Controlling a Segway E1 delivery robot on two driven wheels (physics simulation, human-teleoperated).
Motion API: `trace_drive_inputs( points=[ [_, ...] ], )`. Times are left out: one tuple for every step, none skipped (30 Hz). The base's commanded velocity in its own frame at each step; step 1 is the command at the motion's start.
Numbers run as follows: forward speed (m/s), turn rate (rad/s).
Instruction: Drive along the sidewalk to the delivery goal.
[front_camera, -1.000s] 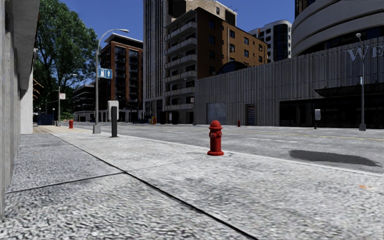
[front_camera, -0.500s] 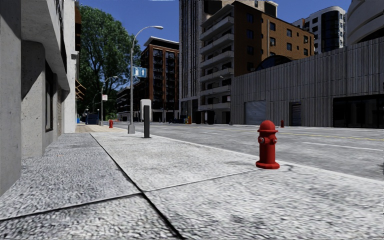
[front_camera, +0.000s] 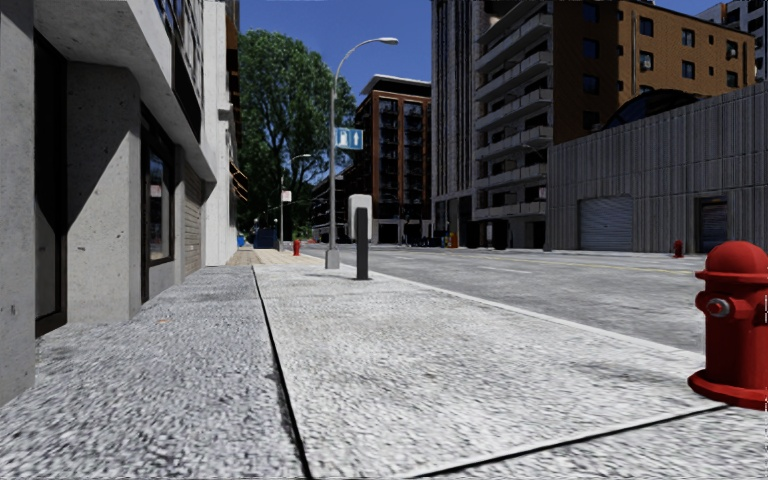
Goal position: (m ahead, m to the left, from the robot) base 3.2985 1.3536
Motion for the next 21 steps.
trace_drive_inputs(
  points=[
    [2.0,0.48],
    [2.0,0.48],
    [2.0,0.48],
    [2.0,0.48],
    [2.0,0.48],
    [2.0,0.48],
    [2.0,0.48],
    [2.0,0.48],
    [2.0,0.48],
    [2.0,0.48],
    [2.0,0.48],
    [2.0,0.48],
    [2.0,0.48],
    [2.0,0.48],
    [2.0,0.48],
    [2.0,0.48],
    [2.0,0.48],
    [2.0,0.48],
    [2.0,0.48],
    [2.0,0.48],
    [2.0,0.48]
  ],
)
